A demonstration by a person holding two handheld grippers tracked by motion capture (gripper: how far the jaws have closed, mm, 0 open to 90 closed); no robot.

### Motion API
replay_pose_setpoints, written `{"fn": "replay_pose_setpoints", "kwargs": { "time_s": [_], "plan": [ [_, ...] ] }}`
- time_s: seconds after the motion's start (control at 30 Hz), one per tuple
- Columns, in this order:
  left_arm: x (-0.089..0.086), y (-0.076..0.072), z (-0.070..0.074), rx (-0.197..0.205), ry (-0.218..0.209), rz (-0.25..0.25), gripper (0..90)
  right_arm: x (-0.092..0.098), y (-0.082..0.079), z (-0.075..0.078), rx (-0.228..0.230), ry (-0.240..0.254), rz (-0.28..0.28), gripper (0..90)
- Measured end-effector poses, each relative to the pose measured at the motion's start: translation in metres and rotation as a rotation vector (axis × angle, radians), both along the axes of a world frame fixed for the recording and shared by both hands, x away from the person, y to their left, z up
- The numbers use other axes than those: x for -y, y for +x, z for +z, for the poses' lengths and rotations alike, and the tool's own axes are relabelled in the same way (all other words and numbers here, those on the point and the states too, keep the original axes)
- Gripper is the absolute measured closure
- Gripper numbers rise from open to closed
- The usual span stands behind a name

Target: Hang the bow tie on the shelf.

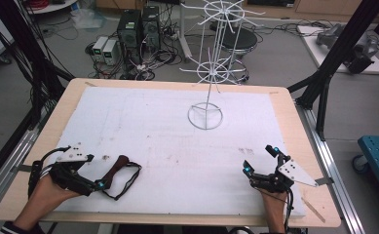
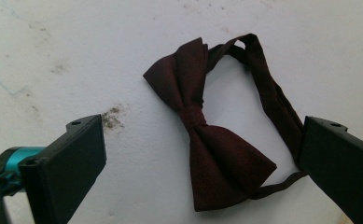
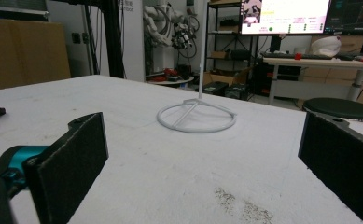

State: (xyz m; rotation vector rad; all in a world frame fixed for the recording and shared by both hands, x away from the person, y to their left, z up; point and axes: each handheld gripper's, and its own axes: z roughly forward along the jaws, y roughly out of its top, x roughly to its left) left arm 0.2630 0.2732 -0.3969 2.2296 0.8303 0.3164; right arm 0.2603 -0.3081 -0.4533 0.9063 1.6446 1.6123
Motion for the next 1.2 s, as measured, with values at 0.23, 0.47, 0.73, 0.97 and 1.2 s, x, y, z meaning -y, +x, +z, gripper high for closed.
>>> {"fn": "replay_pose_setpoints", "kwargs": {
  "time_s": [0.23, 0.47, 0.73, 0.97, 1.2],
  "plan": [
    [0.011, 0.000, -0.009, -0.049, 0.062, 0.000, 1.7, 0.001, 0.001, 0.000, 0.011, -0.004, -0.002, 0.7],
    [0.014, 0.001, -0.013, -0.079, 0.098, 0.001, 3.1, 0.000, 0.001, 0.000, 0.006, -0.002, -0.001, 0.7],
    [0.016, 0.001, -0.014, -0.105, 0.108, -0.024, 13.6, 0.001, 0.001, 0.000, 0.009, -0.003, -0.003, 0.6],
    [0.018, 0.002, -0.017, -0.129, 0.125, -0.023, 18.1, 0.001, 0.000, 0.000, 0.008, -0.001, -0.002, 0.7],
    [0.019, 0.004, -0.018, -0.169, 0.133, -0.019, 27.2, 0.001, 0.000, 0.000, 0.008, -0.001, -0.001, 0.7]
  ]
}}
